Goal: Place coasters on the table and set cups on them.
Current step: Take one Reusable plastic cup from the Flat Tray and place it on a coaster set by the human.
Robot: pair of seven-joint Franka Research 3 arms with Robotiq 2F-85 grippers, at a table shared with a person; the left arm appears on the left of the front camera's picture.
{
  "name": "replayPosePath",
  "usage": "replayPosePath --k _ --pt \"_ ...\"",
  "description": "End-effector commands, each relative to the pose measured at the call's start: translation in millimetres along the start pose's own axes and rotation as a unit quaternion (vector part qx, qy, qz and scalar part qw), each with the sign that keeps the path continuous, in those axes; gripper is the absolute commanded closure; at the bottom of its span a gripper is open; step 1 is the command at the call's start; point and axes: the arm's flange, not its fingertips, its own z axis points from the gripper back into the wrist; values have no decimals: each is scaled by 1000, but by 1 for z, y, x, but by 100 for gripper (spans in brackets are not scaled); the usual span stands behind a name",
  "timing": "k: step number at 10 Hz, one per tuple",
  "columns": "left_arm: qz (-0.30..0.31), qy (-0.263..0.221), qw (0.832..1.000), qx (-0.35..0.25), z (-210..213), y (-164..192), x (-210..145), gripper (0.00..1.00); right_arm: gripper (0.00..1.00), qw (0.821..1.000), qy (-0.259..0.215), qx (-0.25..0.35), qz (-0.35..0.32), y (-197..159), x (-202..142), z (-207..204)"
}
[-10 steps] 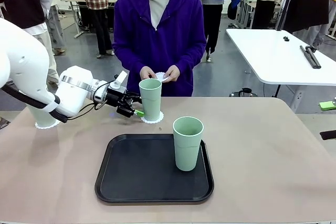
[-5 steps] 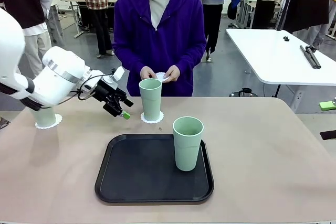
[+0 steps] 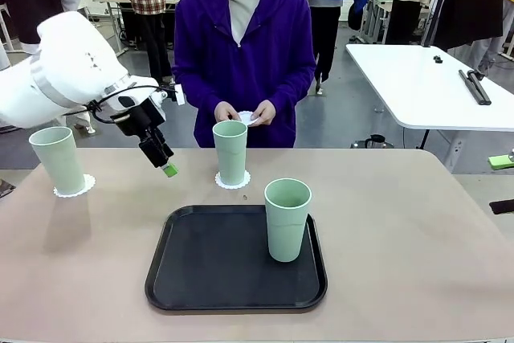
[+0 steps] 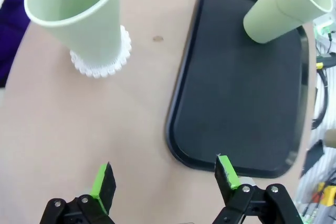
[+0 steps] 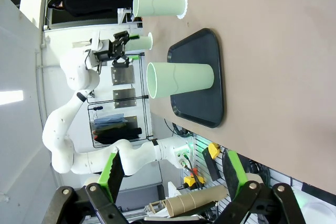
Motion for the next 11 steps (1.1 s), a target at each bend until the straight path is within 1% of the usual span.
replayPosePath --k 1,2,3,5,7,8,9,11 --pt "23 47 999 0 22 -28 3 0 0 1000 -2 9 0 2 2 0" --pt "38 72 997 19 35 -45 -1 0 0 1000 -2 9 0 2 2 0" --pt "59 81 994 42 45 -67 -6 0 0 1000 -2 9 0 2 2 0" --pt "70 94 990 83 56 -93 -12 0 0 1000 -2 9 0 2 2 0" --pt "72 99 987 106 55 -115 -23 0 0 1000 -2 9 0 2 2 0" --pt "72 91 989 97 54 -121 -29 0 0 1000 -2 9 0 2 2 0" --pt "66 93 990 83 62 -103 -16 0 0 1000 -2 9 0 2 2 0" --pt "66 93 990 83 62 -103 -16 0 0 1000 -2 9 0 2 2 0"
